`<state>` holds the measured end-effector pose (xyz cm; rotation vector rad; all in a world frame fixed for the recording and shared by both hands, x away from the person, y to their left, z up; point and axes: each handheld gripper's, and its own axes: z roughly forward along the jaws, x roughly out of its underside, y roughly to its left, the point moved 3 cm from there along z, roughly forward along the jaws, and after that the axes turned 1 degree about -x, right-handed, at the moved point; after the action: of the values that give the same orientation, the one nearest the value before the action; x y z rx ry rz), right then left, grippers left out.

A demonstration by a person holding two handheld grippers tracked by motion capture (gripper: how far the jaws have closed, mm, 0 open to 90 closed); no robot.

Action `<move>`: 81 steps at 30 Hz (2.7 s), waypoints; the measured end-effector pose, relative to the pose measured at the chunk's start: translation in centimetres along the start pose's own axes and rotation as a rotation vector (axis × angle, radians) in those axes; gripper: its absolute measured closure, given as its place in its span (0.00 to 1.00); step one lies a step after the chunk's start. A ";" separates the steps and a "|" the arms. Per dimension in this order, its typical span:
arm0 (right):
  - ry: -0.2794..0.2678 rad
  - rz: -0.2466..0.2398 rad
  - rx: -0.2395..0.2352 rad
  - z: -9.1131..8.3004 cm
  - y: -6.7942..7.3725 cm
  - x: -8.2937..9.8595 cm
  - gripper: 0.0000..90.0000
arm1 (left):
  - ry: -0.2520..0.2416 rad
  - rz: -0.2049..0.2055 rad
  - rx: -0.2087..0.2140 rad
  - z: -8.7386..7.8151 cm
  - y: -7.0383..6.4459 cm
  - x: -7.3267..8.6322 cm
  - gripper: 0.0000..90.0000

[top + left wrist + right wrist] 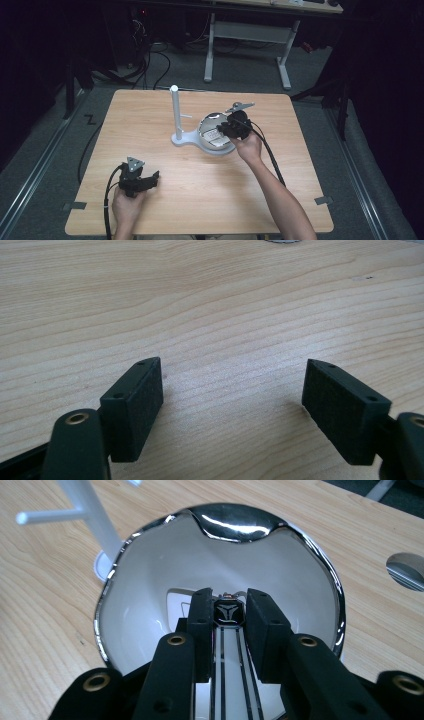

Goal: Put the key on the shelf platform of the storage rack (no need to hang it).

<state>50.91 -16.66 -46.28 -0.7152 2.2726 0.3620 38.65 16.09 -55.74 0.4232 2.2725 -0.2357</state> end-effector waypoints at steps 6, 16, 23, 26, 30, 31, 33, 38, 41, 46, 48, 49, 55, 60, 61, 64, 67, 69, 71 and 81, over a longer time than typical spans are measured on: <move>0.019 0.011 0.015 0.7 -0.3 0.2 0.83 | 0.000 0.000 0.000 0.0 0.0 0.0 0.27; 0.037 0.025 0.014 1.3 -0.5 0.5 0.78 | 0.000 0.000 0.000 0.0 0.0 0.0 0.27; 0.010 0.023 0.003 0.7 -0.5 0.6 0.65 | -0.001 0.001 -0.002 0.0 0.0 0.0 0.27; -0.020 0.024 0.010 0.1 -0.7 0.7 0.62 | 0.000 0.001 0.000 0.0 0.0 0.0 0.27; -0.042 0.035 0.030 -0.8 -1.2 1.1 0.61 | -0.001 0.001 -0.002 0.0 0.0 0.0 0.28; -0.045 0.039 0.029 -1.1 -1.3 1.2 0.61 | -0.001 0.001 -0.002 0.0 0.0 0.0 0.28; -0.054 0.034 0.030 -1.5 -1.4 1.3 0.61 | 0.001 0.004 -0.004 0.0 0.0 0.0 0.28; -0.069 0.032 0.041 -2.7 -1.6 1.3 0.59 | 0.000 0.004 -0.005 0.0 0.0 0.0 0.28; -0.075 0.034 0.045 -3.1 -1.8 1.5 0.59 | 0.001 0.004 -0.004 0.0 0.0 0.0 0.28; -0.094 0.056 0.046 -4.1 -2.3 2.0 0.59 | 0.000 0.004 -0.006 0.0 -0.1 0.0 0.28; -0.102 0.055 0.049 -4.5 -2.6 2.3 0.59 | -0.001 0.004 -0.004 0.0 0.0 0.0 0.28; -0.105 0.060 0.050 -4.7 -2.7 2.4 0.58 | -0.001 0.003 -0.005 0.0 0.0 0.0 0.28; -0.135 0.071 0.051 -6.4 -3.1 3.0 0.58 | 0.000 0.004 -0.007 0.0 -0.1 0.0 0.28; -0.156 0.087 0.057 -7.6 -3.4 4.0 0.58 | 0.000 0.005 -0.007 0.0 -0.1 0.0 0.28; -0.159 0.087 0.059 -7.8 -3.5 4.1 0.58 | 0.000 0.005 -0.007 0.0 -0.1 0.0 0.28; -0.172 0.095 0.061 -8.6 -3.7 4.4 0.58 | 0.001 0.007 -0.009 0.0 -0.1 0.0 0.28; -0.184 0.093 0.061 -9.2 -3.7 4.5 0.58 | 0.001 0.005 -0.008 0.0 -0.1 0.0 0.28; -0.193 0.099 0.056 -9.6 -3.7 4.6 0.58 | 0.002 0.007 -0.009 0.0 -0.1 0.0 0.28; -0.206 0.106 0.053 -9.9 -3.7 5.0 0.58 | 0.000 0.005 -0.008 0.0 -0.1 0.0 0.28; -0.216 0.107 0.062 -11.5 -4.0 5.8 0.58 | 0.001 0.006 -0.009 0.0 -0.1 0.0 0.28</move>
<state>43.50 -27.24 -42.43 -0.4991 2.1112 0.3978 38.62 16.00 -55.76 0.4258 2.2725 -0.2216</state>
